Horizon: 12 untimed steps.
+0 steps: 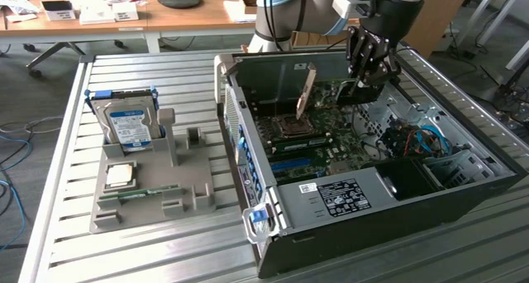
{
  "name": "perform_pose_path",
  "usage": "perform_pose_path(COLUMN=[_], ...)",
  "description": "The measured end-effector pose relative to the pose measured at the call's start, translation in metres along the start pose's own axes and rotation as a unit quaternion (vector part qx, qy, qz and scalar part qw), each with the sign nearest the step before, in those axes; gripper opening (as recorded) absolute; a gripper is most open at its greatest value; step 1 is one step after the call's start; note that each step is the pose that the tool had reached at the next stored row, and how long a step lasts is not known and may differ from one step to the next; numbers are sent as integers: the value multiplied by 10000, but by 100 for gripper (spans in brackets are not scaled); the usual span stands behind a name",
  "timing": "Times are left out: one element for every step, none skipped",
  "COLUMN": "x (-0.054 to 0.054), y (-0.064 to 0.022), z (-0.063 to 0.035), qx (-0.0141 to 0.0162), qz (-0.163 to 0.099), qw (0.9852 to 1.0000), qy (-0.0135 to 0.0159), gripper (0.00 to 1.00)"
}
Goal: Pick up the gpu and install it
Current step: 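Insert the gpu into the slot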
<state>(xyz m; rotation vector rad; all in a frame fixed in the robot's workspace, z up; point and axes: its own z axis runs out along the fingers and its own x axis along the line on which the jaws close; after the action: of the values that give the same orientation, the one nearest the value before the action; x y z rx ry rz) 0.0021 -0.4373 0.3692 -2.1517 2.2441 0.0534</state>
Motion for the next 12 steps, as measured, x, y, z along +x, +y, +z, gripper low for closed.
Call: perform_pose_path(x=[0, 0, 0, 0, 0, 0, 0, 0, 0, 0, 0, 0], y=[0, 0, 0, 0, 0, 0, 0, 0, 0, 0, 0, 0], z=[4, 4, 4, 6, 7, 7, 8, 8, 8, 8, 8, 10], qx=[0, 0, -1, 0, 0, 0, 0, 0, 0, 0, 0, 0], qz=[0, 0, 0, 0, 0, 0, 0, 0, 0, 0, 0, 0], qw=[10000, 10000, 10000, 10000, 10000, 10000, 10000, 10000, 10000, 10000, 10000, 10000], qy=[0, 1, 2, 1, 0, 0, 0, 0, 0, 0, 0, -2], gripper=[27, 27, 27, 27, 27, 27, 27, 27, 27, 27, 27, 27])
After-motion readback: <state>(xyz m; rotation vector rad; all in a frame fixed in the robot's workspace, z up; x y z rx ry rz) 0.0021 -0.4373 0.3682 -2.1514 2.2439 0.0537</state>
